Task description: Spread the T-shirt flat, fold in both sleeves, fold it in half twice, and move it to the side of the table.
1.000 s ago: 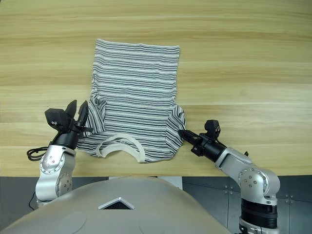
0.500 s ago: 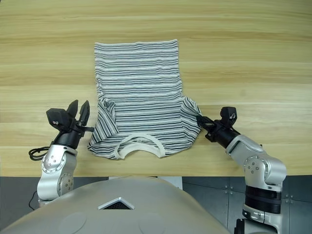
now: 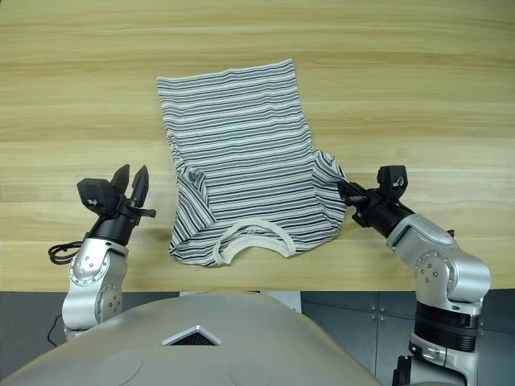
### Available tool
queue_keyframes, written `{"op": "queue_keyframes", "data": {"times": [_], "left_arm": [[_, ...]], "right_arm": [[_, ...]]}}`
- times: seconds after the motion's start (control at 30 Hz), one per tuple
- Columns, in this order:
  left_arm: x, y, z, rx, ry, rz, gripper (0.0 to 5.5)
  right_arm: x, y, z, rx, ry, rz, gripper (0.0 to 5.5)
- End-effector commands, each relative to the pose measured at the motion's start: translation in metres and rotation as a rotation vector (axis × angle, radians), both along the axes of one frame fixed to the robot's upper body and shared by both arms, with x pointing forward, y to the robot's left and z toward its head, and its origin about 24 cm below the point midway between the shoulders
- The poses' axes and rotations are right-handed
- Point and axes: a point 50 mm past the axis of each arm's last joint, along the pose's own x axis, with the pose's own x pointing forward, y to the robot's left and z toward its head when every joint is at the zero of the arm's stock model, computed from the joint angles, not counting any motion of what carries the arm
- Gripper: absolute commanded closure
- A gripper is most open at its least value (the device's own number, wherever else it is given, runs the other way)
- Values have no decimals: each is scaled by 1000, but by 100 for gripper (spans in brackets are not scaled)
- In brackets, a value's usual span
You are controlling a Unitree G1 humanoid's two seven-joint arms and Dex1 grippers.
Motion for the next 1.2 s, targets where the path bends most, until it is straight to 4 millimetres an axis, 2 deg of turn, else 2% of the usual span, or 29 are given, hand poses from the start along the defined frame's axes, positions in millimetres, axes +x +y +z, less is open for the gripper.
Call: {"op": "queue_keyframes", "data": {"times": [0.03, 0.37, 0.7, 0.97, 1.07, 1.2], "left_arm": [[3, -1, 0, 6, -4, -4, 371], [2, -3, -2, 1, 1, -7, 371], [1, -5, -3, -8, 4, -12, 371], [0, -6, -1, -12, 0, -7, 371], [-1, -6, -2, -15, 1, -7, 371], [-1, -6, -2, -16, 2, -5, 371]], "right_arm": [[0, 1, 5, -19, -2, 23, 538], [-5, 10, 4, -16, 2, 65, 538], [-13, 33, 19, 52, -44, 185, 538], [-20, 49, -14, 42, 75, 195, 538], [-12, 51, -19, 20, 40, 178, 538], [-12, 56, -18, 28, 22, 200, 538]]}}
